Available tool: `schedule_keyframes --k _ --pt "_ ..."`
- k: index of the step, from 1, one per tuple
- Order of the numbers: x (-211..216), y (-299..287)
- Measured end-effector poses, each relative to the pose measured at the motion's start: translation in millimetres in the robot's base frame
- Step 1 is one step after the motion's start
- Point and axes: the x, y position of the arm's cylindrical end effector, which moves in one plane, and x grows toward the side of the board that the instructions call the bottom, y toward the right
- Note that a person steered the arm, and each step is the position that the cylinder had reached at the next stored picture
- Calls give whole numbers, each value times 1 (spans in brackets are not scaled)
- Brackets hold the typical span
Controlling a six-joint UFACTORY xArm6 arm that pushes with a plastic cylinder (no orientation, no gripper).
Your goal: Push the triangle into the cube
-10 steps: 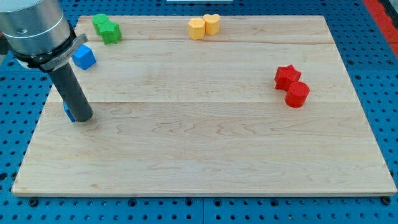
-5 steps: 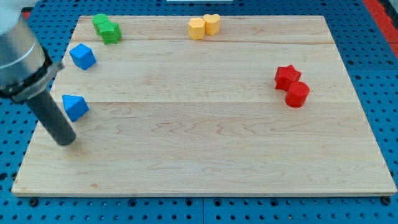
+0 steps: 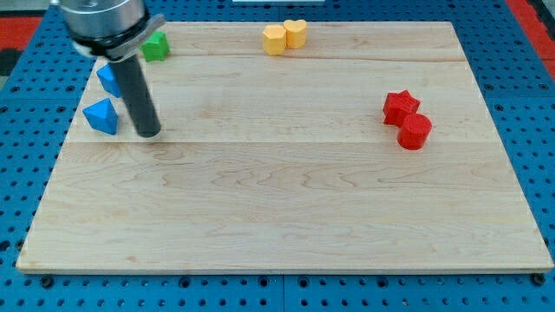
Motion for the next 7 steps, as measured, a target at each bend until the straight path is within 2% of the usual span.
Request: schedule_keyframes --k 1,2,3,5,6,7 --pt "32 -10" --pt "24 -61" --pt "-18 -66" --pt "-51 -55" --pt "-40 1" --pt "-39 101"
